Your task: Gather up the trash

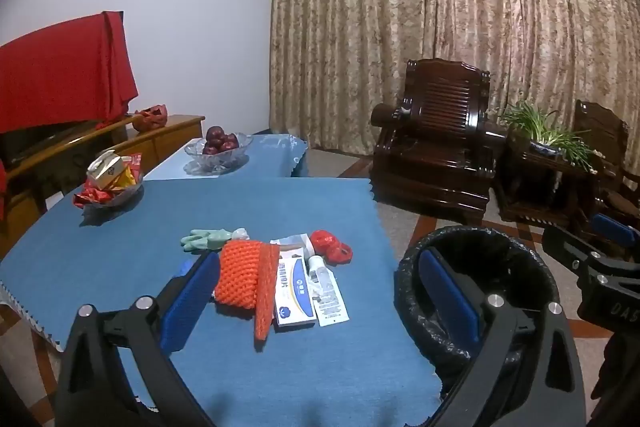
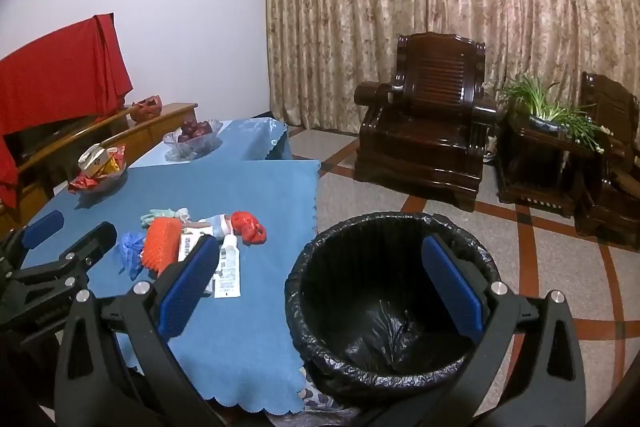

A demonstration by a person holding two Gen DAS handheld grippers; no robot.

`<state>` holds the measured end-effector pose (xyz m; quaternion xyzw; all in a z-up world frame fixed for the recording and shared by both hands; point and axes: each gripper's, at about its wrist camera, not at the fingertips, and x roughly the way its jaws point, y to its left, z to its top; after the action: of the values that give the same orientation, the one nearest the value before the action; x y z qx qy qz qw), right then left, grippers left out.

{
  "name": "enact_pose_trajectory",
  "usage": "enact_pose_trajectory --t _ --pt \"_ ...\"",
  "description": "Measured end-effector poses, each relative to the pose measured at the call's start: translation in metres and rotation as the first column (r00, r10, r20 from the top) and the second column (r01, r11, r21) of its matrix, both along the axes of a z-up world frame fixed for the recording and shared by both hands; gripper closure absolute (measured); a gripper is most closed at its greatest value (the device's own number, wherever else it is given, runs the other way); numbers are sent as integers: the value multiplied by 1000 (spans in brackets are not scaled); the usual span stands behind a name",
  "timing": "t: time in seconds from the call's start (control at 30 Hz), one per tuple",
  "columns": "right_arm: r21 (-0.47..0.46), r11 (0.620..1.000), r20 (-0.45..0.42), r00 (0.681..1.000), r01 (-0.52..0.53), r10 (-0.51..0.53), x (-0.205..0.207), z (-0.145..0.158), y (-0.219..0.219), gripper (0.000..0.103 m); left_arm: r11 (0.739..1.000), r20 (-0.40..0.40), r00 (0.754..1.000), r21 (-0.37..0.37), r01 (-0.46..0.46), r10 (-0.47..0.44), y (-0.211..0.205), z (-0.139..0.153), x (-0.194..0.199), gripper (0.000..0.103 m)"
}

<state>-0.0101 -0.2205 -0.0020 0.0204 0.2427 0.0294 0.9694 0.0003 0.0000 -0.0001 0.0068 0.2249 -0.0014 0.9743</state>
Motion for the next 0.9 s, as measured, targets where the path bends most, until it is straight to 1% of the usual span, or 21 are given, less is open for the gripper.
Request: enact_pose_trajectory --t 0.37,0.4,0.53,0.67,0.9 --pt "2 1000 -1 1000 2 -2 -1 0 -1 5 1000 -7 1000 0 -7 7 5 -10 8 6" --pt "-3 1000 -9 1000 1 -1 2 -5 1 5 1000 -7 1000 0 -7 7 5 -11 8 6" --pt "-4 1000 -9 1000 0 0 3 -6 2 5 1000 -6 1000 1 -9 9 4 -14 8 6" --pt "-5 1000 -13 1000 0 0 3 -5 2 5 1000 -15 1000 -6 -4 4 10 -12 13 6" --pt "-6 1000 -13 1000 1 -1 3 -5 2 5 1000 -14 1000 -6 -9 9 8 -13 8 6"
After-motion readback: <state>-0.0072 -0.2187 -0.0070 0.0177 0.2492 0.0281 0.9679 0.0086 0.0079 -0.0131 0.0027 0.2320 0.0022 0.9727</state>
